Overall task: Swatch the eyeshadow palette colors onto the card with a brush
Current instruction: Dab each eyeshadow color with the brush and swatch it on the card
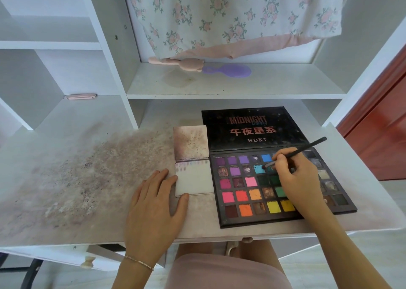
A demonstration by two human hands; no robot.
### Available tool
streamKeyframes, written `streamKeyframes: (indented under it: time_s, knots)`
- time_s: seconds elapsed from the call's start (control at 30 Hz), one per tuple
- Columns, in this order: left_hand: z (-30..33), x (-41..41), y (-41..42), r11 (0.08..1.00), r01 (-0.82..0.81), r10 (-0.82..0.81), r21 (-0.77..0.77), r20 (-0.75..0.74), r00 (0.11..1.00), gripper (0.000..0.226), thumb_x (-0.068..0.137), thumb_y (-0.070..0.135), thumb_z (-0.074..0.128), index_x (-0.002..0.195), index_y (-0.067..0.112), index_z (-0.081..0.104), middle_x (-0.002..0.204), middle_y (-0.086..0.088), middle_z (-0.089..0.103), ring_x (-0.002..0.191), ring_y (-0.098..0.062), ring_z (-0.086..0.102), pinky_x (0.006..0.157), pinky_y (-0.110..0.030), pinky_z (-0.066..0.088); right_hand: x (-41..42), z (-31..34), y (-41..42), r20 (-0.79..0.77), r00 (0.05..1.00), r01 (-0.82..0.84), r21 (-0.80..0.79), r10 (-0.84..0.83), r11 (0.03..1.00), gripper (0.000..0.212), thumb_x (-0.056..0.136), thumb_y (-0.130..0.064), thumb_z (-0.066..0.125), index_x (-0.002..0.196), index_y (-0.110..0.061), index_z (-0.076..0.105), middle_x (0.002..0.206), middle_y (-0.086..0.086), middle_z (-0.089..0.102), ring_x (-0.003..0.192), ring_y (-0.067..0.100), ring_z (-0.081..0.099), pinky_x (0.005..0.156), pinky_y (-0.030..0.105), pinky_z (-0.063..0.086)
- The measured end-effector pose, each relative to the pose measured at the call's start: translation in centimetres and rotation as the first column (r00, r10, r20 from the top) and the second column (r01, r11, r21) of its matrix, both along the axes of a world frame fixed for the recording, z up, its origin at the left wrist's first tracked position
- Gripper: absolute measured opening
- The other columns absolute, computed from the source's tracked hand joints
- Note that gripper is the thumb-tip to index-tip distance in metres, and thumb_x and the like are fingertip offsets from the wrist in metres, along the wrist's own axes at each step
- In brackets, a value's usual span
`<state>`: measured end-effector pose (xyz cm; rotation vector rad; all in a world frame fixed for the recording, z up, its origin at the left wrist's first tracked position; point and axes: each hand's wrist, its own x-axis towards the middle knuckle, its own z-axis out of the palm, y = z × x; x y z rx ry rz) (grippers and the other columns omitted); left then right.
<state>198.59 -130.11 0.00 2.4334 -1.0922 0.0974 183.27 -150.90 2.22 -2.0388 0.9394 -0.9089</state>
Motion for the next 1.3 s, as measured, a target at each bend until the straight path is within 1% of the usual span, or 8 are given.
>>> streamKeyframes:
  time_s: [0.13, 0.2, 0.33, 0.43, 0.57, 0.7, 0.87, 1.3]
  knots:
    - [-0.1, 0.1, 0.0, 1.0, 0.003, -0.003, 0.001, 0.028, 1.0, 0.043, 0.079, 0.039, 0.054, 0.11, 0.011, 0.065, 0.122, -0.01, 0.061, 0.114, -0.03, 0.056, 0.097, -0.045, 0.037, 0.7, 0.4, 0.6, 0.115, 0.992, -0.054, 0.1, 0.042, 0.993, 0.024, 0.09, -0.012, 0.049, 0.078, -0.032, 0.049, 0.075, -0.007, 0.06, 0.072, 0.002, 0.06, 0.056, 0.01, 0.047]
    - [-0.1, 0.1, 0.0, 1.0, 0.007, -0.007, 0.005, 0.042, 0.999, 0.047, 0.082, 0.044, 0.045, 0.109, 0.011, 0.066, 0.121, -0.009, 0.062, 0.114, -0.03, 0.057, 0.097, -0.045, 0.038, 1.6, 0.8, 1.2, 0.18, 0.98, -0.107, 0.13, 0.082, 0.986, 0.022, 0.089, -0.008, 0.05, 0.078, -0.028, 0.051, 0.072, -0.006, 0.061, 0.068, -0.001, 0.061, 0.061, 0.007, 0.047]
    - [0.1, 0.1, 0.1, 1.0, 0.008, -0.008, 0.003, 0.049, 0.999, 0.053, 0.081, 0.047, 0.037, 0.108, 0.012, 0.066, 0.12, -0.009, 0.062, 0.114, -0.029, 0.057, 0.097, -0.045, 0.038, 3.8, 1.0, 2.8, 0.241, 0.951, -0.235, 0.158, 0.193, 0.959, 0.015, 0.087, -0.008, 0.052, 0.079, -0.021, 0.055, 0.07, -0.005, 0.064, 0.068, 0.004, 0.063, 0.063, 0.012, 0.049]
    - [0.1, 0.1, 0.0, 1.0, 0.014, -0.014, -0.003, 0.05, 0.999, 0.051, 0.082, 0.047, 0.038, 0.108, 0.012, 0.066, 0.12, -0.009, 0.063, 0.113, -0.029, 0.058, 0.096, -0.045, 0.039, 5.7, 0.8, 4.0, 0.197, 0.941, -0.304, 0.123, 0.277, 0.945, 0.014, 0.086, -0.011, 0.056, 0.078, -0.022, 0.055, 0.072, -0.003, 0.064, 0.071, 0.01, 0.063, 0.065, 0.019, 0.051]
    - [0.1, 0.1, 0.0, 1.0, 0.004, -0.004, -0.002, 0.05, 0.999, 0.044, 0.081, 0.043, 0.048, 0.107, 0.013, 0.066, 0.119, -0.008, 0.063, 0.112, -0.028, 0.058, 0.096, -0.045, 0.04, 7.8, 0.4, 5.1, 0.187, 0.921, -0.375, 0.178, 0.343, 0.91, 0.013, 0.087, -0.013, 0.057, 0.08, -0.023, 0.054, 0.073, -0.008, 0.065, 0.073, 0.0, 0.063, 0.065, 0.01, 0.048]
    - [0.2, 0.1, 0.1, 1.0, 0.008, -0.008, 0.005, 0.053, 0.999, 0.05, 0.082, 0.046, 0.038, 0.108, 0.014, 0.066, 0.12, -0.006, 0.063, 0.114, -0.026, 0.058, 0.097, -0.043, 0.038, 8.6, -0.1, 5.2, 0.125, 0.929, -0.366, 0.158, 0.349, 0.917, 0.014, 0.087, -0.015, 0.056, 0.079, -0.026, 0.052, 0.077, -0.008, 0.066, 0.075, -0.003, 0.062, 0.065, 0.006, 0.046]
    - [0.0, 0.1, -0.1, 1.0, 0.0, 0.0, -0.005, 0.067, 0.998, 0.04, 0.077, 0.038, 0.057, 0.107, 0.013, 0.067, 0.119, -0.008, 0.063, 0.112, -0.027, 0.058, 0.097, -0.044, 0.038, 8.8, -0.2, 5.1, 0.095, 0.918, -0.397, 0.174, 0.386, 0.901, 0.017, 0.087, -0.015, 0.057, 0.078, -0.028, 0.052, 0.077, -0.012, 0.065, 0.076, -0.005, 0.062, 0.065, 0.004, 0.045]
    - [-0.2, 0.1, 0.0, 1.0, 0.0, 0.001, -0.016, 0.066, 0.998, 0.041, 0.077, 0.037, 0.057, 0.108, 0.012, 0.066, 0.119, -0.009, 0.063, 0.114, -0.028, 0.057, 0.096, -0.045, 0.039, 8.9, -0.2, 5.2, 0.054, 0.902, -0.43, 0.168, 0.427, 0.887, 0.019, 0.087, -0.016, 0.057, 0.077, -0.031, 0.052, 0.076, -0.015, 0.063, 0.078, -0.004, 0.06, 0.069, 0.006, 0.046]
